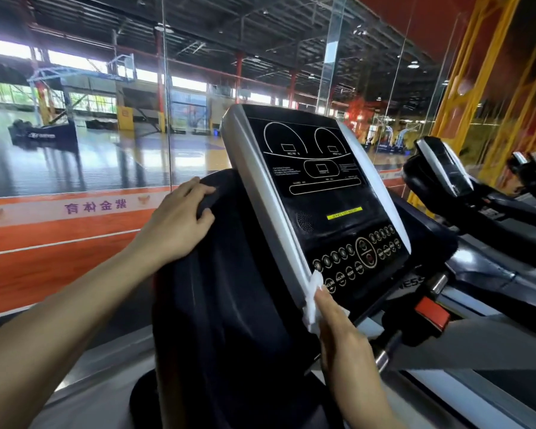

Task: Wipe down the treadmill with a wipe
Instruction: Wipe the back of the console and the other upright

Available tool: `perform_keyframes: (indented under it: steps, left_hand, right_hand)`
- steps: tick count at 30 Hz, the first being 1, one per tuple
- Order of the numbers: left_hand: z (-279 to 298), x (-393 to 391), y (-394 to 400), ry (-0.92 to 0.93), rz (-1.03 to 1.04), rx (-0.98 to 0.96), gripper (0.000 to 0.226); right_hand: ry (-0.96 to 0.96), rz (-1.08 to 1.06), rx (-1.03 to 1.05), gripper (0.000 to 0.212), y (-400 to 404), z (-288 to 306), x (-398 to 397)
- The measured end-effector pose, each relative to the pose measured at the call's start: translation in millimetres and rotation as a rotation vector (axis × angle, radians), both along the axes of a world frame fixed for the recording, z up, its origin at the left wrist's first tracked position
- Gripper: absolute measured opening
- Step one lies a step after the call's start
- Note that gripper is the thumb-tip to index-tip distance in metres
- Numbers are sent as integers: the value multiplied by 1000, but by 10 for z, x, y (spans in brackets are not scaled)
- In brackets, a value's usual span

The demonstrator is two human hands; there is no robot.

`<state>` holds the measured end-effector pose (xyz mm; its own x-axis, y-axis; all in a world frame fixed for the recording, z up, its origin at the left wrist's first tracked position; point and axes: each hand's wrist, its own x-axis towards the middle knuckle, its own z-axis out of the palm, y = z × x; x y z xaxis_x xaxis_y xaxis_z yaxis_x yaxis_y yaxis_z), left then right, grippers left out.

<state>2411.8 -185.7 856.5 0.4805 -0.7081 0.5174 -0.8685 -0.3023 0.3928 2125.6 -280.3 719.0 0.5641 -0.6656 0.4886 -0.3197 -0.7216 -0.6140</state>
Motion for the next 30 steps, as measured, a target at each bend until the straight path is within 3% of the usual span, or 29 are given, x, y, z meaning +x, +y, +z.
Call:
perform_keyframes:
  steps: [9, 14, 23, 27, 30]
  left_hand:
    - [-13, 26, 17, 11, -9, 6, 50]
    - [-3, 24, 37, 21, -47, -19, 52]
    - [-108, 84, 22, 235, 10, -326, 45]
    - [-190, 222, 46, 319, -59, -449, 36]
    - [-352, 433, 96, 384, -159, -475, 27]
  right_hand:
    - [-103, 105, 14, 50, -620, 945, 838]
    - [-89, -27, 94, 48, -1036, 1439, 1255]
    - [-185, 81, -122, 39, -411, 991, 1002]
    - [-125, -45, -440, 48, -385, 1250, 1198]
    - [-193, 10, -567, 56, -239, 1505, 1555]
